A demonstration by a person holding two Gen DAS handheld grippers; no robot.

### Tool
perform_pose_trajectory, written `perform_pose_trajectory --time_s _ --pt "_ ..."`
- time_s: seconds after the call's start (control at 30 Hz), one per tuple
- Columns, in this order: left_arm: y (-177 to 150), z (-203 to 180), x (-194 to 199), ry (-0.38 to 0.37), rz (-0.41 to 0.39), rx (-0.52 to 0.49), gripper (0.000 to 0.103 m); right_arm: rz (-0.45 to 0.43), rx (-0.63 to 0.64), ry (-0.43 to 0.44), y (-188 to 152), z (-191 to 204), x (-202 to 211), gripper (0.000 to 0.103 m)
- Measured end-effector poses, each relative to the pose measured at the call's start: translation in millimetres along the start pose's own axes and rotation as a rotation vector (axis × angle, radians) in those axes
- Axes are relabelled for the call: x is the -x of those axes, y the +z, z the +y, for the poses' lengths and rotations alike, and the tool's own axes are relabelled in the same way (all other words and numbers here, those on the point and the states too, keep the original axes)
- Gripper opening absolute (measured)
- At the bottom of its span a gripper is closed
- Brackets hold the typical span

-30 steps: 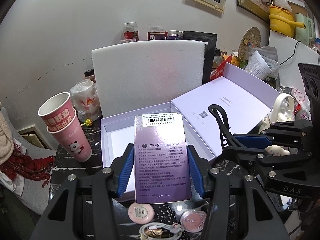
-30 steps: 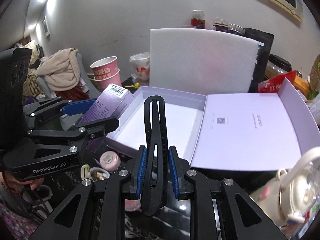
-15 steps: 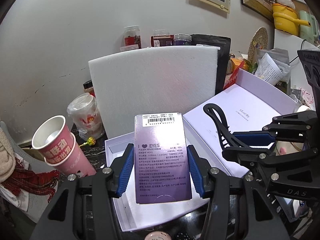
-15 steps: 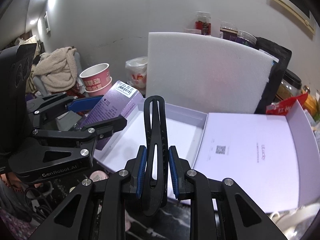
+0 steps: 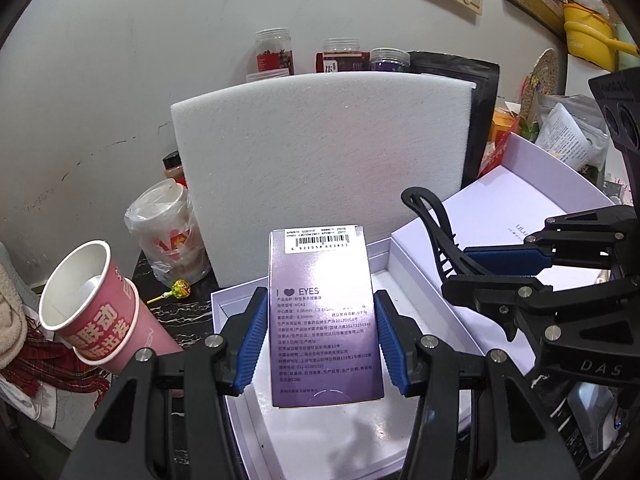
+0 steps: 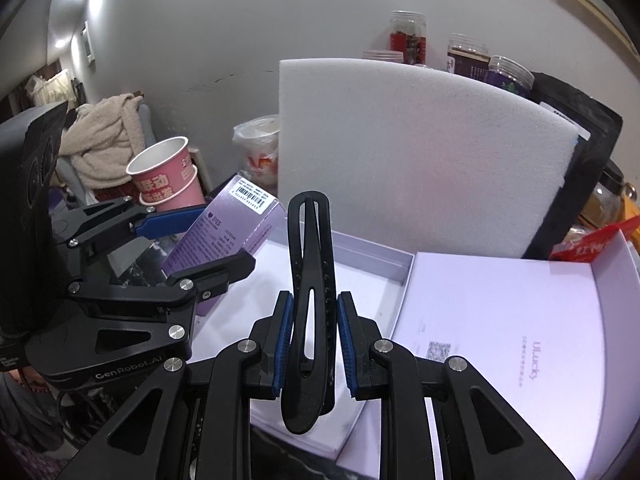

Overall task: Organize rigid objects
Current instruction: 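Carry purple lens box and black claw clip up over the open gift box, then lower both held items into the gift box and open both grippers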

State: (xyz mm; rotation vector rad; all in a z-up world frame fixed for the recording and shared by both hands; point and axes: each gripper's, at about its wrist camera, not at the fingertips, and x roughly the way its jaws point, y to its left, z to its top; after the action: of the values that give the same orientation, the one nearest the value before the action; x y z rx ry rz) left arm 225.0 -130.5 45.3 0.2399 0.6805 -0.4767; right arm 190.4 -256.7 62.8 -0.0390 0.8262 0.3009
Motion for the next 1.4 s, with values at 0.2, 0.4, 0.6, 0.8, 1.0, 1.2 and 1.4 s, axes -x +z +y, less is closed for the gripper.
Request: perform_pose_trajectory --time_s 0.2,0.4,0.6,0.8,1.0,1.2,1.4 --pt "4.3 9.2 -22.0 -0.016 0.036 0.022 0.051 0.011 -0.011 -0.005 9.2 -7.4 -16.3 0.022" --pt "2.9 16.4 -45.0 -0.011 0.080 0.039 0.051 0.044 -0.070 0.027 11.5 -18.2 -37.2 0.022" --pt "-0.2 21.8 -66.9 0.000 0.121 0.041 0.051 0.061 -0.072 0.004 15.2 -20.5 -55.6 0.022" --pt "-1.8 28.0 -84.0 -0.009 0.146 0.062 0.051 0.082 -0.066 -0.028 21.1 -24.6 -75.9 0.022" --pt "-1.8 33.8 -92.0 -0.027 0.159 0.099 0.051 0.115 -0.094 -0.021 23.2 -32.8 -90.0 0.022" --pt "-0.5 35.1 -92.5 0.001 0.169 0.092 0.052 0.102 -0.096 -0.036 23.8 -33.3 -84.7 0.023" --pt "-4.2 31.6 -96.3 0.039 0.227 0.076 0.052 0.110 -0.115 -0.050 20.5 -34.3 -78.1 0.031"
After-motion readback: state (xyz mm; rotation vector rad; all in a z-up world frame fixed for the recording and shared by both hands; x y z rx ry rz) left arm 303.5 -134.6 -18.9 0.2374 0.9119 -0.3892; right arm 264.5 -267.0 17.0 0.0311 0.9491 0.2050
